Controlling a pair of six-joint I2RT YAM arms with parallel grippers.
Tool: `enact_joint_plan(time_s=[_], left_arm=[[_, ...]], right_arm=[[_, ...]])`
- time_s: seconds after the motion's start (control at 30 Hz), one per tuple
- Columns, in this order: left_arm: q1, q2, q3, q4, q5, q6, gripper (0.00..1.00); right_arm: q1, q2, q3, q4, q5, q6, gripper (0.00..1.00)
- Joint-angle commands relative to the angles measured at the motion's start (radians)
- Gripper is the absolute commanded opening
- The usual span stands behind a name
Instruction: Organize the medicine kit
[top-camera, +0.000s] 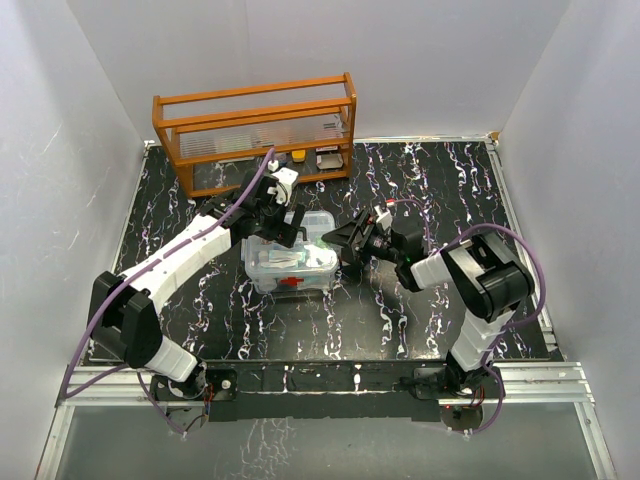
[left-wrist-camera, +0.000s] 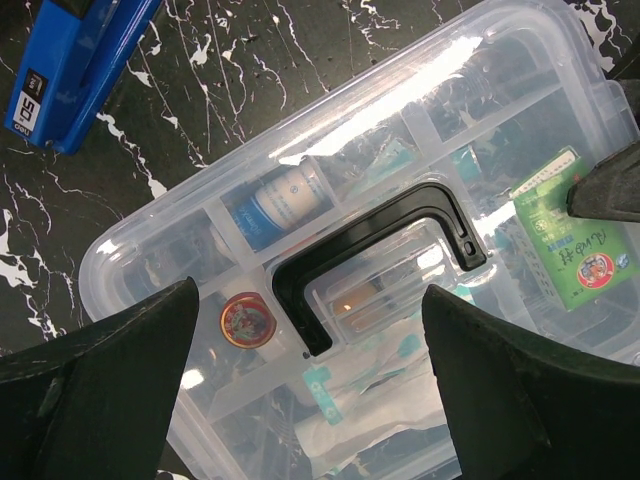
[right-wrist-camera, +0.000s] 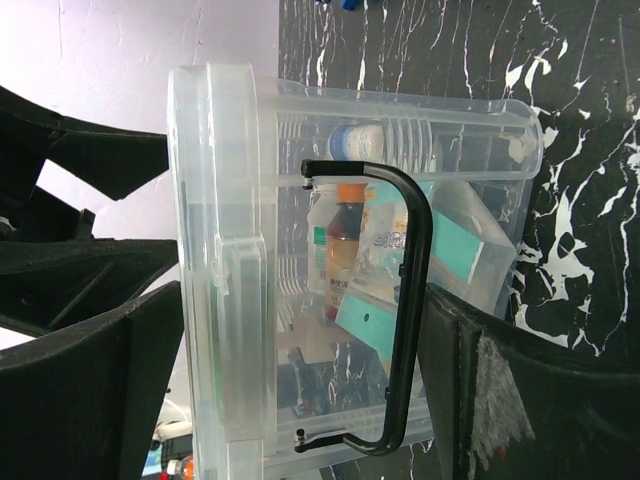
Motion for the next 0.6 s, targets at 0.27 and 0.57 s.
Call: enact_joint_plan(time_s=[0.27, 0.57], left_arm=[[-0.005, 0.004, -0.040, -0.098, -0.049, -0.011, 0.90], [-0.004, -0.004, -0.059, -0.092, -0.057, -0.011, 0.90]], right_arm=[[0.010, -0.199, 0.076, -0.428, 0.174, -0.197, 0.69], [0.027, -0.298, 0.146, -0.646, 0.256, -0.266, 0.61]])
